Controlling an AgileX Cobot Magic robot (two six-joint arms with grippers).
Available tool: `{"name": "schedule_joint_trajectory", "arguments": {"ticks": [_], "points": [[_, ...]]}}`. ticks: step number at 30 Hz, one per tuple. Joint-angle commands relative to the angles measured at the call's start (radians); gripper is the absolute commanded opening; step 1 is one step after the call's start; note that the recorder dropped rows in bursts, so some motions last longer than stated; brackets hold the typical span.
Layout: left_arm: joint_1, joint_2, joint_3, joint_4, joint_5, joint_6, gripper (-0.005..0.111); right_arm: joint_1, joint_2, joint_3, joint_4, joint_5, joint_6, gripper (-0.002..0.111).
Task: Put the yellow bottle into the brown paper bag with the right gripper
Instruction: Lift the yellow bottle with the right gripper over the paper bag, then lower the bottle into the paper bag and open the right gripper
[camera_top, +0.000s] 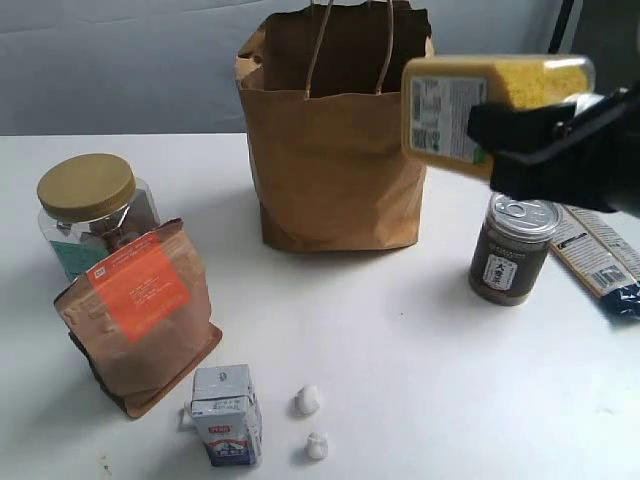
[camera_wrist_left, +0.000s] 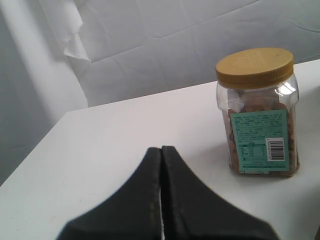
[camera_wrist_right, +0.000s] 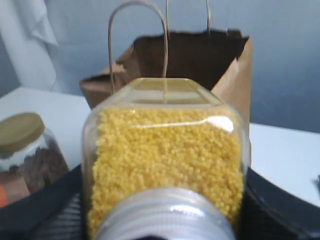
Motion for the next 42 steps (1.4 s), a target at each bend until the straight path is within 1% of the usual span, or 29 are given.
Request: {"name": "schedule_joint_trajectory", "arguments": {"ticks": [1,2,4,7,8,10,13,18,22,30,36,39,42], "points": [[-0.006,-0.004,0.003,0.0,-0.006,-0.002,0.0,-0.001,-0.015,-0.005,0.057,-0.283,-0.019,0.0],[-0.006,-0.004,0.003,0.0,-0.006,-0.002,0.0,-0.001,-0.015,-0.005,0.083,-0.319,-0.04,0.0],[-0.006,-0.004,0.003,0.0,-0.006,-0.002,0.0,-0.001,-0.009,-0.01,0.17,-0.418,-0.154,0.0],[-0.006,-0.004,0.003,0.0,-0.006,-0.002,0.0,-0.001,0.037,-0.061,0.335,-0.457,-0.343,0.0],[-0.006,-0.004,0.003,0.0,-0.006,-0.002,0.0,-0.001,0.064,-0.091,0.365,-0.457,-0.389,0.0],[-0.006,-0.004,0.003,0.0,-0.006,-0.002,0.0,-0.001,0.121,-0.149,0.361,-0.446,-0.423,0.0],[-0.006,-0.004,0.003,0.0,-0.006,-0.002,0.0,-0.001,0.233,-0.259,0.327,-0.405,-0.423,0.0],[-0.006,-0.004,0.003,0.0,-0.006,-0.002,0.0,-0.001,0.411,-0.462,0.278,-0.281,-0.427,0.0],[-0.006,-0.004,0.003,0.0,-0.006,-0.002,0.0,-0.001,0.526,-0.605,0.28,-0.131,-0.478,0.0],[-0.006,-0.004,0.003,0.0,-0.006,-0.002,0.0,-0.014,0.652,-0.805,0.278,0.069,-0.479,0.0],[-0.006,-0.004,0.003,0.0,-0.006,-0.002,0.0,-0.107,0.754,-0.953,0.277,0.342,-0.47,0.0],[-0.006,-0.004,0.003,0.0,-0.006,-0.002,0.0,-0.145,0.788,-0.993,0.277,0.434,-0.462,0.0],[-0.006,-0.004,0.003,0.0,-0.006,-0.002,0.0,-0.167,0.813,-1.009,0.241,0.475,-0.435,0.0]]}}
